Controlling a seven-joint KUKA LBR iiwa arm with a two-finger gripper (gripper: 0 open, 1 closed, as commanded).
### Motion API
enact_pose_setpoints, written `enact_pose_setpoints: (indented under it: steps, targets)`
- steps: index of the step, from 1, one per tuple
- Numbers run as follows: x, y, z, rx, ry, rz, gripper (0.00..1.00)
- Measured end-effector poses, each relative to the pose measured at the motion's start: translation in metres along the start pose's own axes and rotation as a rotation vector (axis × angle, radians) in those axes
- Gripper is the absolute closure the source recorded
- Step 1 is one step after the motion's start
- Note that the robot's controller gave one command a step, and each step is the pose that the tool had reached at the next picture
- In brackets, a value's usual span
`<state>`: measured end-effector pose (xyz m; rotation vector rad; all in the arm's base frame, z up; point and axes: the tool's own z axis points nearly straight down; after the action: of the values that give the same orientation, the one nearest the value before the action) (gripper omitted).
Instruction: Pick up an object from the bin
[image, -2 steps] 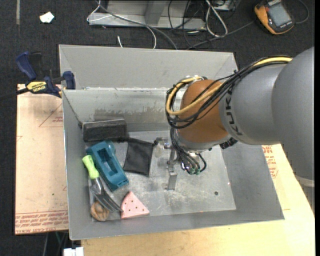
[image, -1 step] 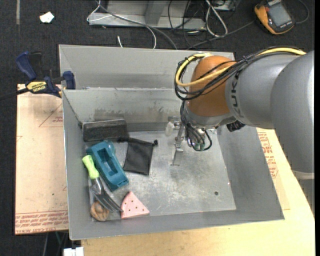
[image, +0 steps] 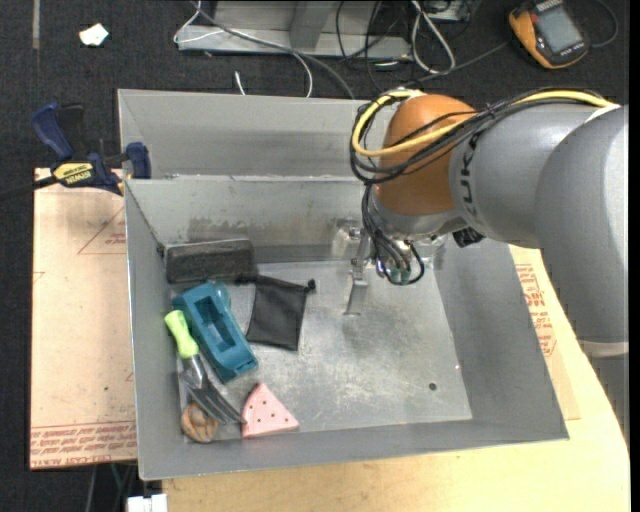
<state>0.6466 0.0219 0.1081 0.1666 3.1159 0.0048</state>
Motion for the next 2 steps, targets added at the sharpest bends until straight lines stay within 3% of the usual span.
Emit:
enact_pose_setpoints:
  steps: [1,2]
  targets:
    - [0.0154,0.0491,0.032,-0.001,-0.001,0.111,0.0]
    - [0.0169,0.0495,0.037,-0.001,-0.008,0.076,1.0]
